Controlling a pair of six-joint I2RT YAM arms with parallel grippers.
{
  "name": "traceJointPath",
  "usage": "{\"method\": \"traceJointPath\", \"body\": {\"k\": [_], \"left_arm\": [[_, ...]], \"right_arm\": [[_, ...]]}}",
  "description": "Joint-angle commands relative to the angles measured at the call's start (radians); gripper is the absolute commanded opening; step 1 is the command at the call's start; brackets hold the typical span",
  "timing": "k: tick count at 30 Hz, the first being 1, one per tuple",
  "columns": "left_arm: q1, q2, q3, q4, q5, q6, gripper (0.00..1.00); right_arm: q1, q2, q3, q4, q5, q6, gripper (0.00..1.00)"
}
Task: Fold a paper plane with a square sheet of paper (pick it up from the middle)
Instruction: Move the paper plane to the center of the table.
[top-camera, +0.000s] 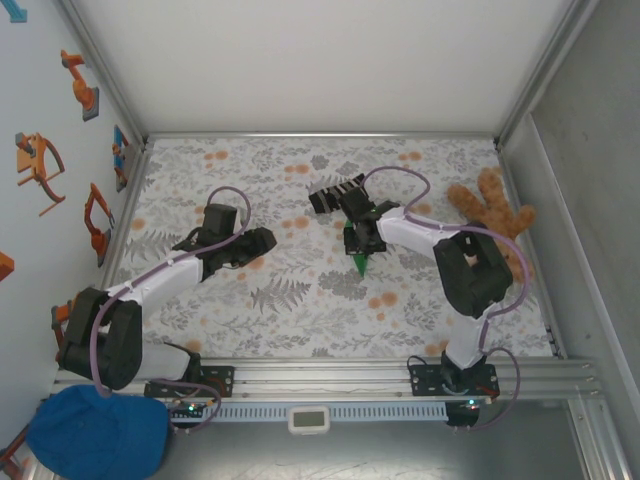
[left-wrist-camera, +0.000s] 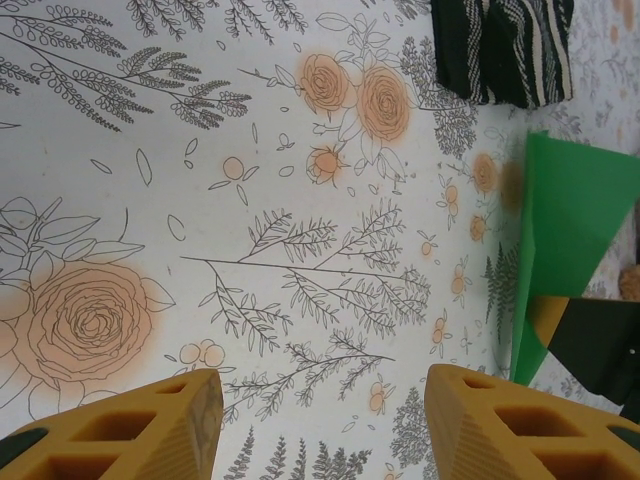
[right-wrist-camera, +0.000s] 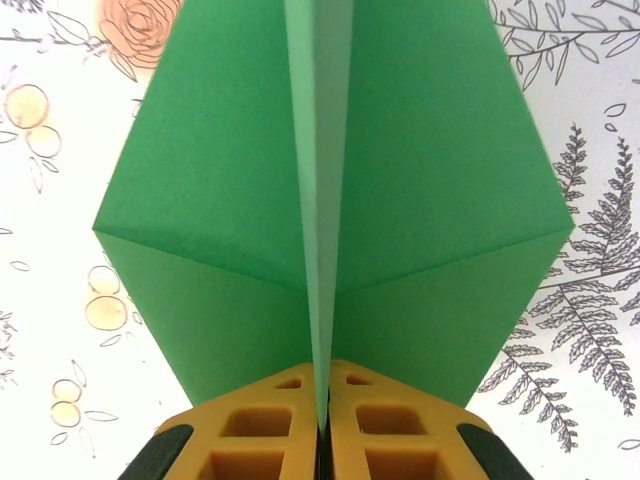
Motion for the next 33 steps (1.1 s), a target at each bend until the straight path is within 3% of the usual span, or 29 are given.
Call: {"method": "traceJointPath", "body": {"k": [1, 33], "left_arm": [[0.008, -0.004, 0.001, -0.024, -0.005, 0.027, 0.55], [0.01, -0.002, -0.009, -0.033, -0.003, 0.036, 0.56]], "right_arm": [[-0.012, 0.028, 0.013, -0.023, 0.004, -0.021, 0.11], [-0.04, 0.134, 0.026, -0.027, 0.033, 0.002, 0.15]]}}
